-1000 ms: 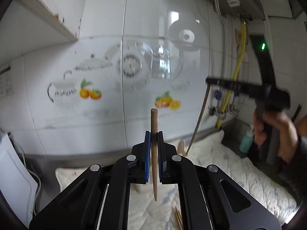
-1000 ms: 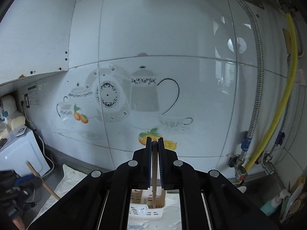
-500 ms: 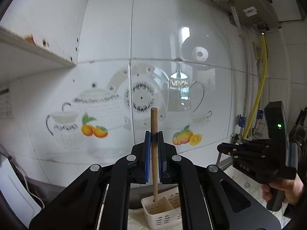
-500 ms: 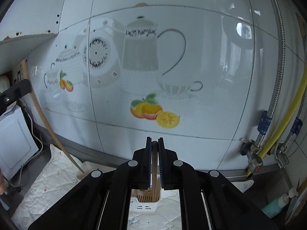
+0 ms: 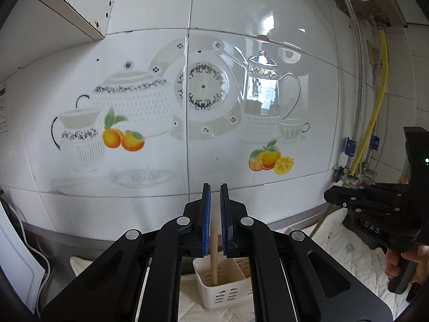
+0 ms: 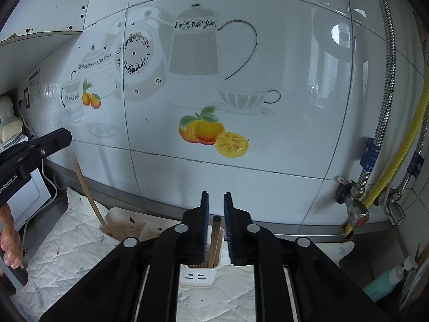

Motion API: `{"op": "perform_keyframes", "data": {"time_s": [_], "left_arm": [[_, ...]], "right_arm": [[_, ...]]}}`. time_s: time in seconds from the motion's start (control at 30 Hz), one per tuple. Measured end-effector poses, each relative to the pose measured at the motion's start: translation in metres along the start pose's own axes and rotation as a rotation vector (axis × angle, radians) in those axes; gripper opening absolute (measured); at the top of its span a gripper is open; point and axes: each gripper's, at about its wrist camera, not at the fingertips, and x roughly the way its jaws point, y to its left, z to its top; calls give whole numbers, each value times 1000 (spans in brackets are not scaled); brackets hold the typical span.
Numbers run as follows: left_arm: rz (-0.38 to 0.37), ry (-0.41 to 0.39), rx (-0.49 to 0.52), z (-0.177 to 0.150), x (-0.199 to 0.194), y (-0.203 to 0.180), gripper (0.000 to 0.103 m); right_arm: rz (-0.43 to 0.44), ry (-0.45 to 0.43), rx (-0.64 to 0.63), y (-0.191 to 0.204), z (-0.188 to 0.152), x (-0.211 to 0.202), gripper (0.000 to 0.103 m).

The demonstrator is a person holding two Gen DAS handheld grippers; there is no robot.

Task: Organize utensils
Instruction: 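Open the left tool to drop its chopstick into the holder while the right tool releases its own, then move the left tool back and grasp another chopstick while the right tool grasps one too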

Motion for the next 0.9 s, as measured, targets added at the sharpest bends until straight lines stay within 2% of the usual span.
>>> {"op": "perform_keyframes", "data": {"time_s": [0.07, 0.2, 0.3, 0.43, 0.53, 0.73, 0.77, 0.87, 0.9], "left_arm": [[7, 3, 7, -1, -1, -1, 5], [10, 3, 6, -3, -8, -2, 5], [11, -1, 10, -3, -16, -4, 8], [17, -10, 11, -4, -32, -5, 11], [18, -15, 7, -7, -47, -5, 16], [18, 6, 0, -25, -76, -9, 23], [17, 12, -6, -30, -80, -9, 25], [28, 32, -27, -45, -95, -11, 50], [33, 40, -25, -52, -100, -13, 50]], "right_arm": [[-6, -8, -2, 1, 0, -4, 29], [-11, -13, -13, 4, -3, -12, 32], [-24, -19, -26, 6, -6, -21, 40], [-20, -27, -13, 7, -12, -37, 43], [-13, -32, -6, 8, -22, -51, 49], [-5, -12, -16, 17, -54, -80, 53], [-3, -3, -9, 18, -59, -83, 55], [2, 20, -4, 23, -81, -94, 55], [-1, 28, -4, 25, -89, -98, 55]]}}
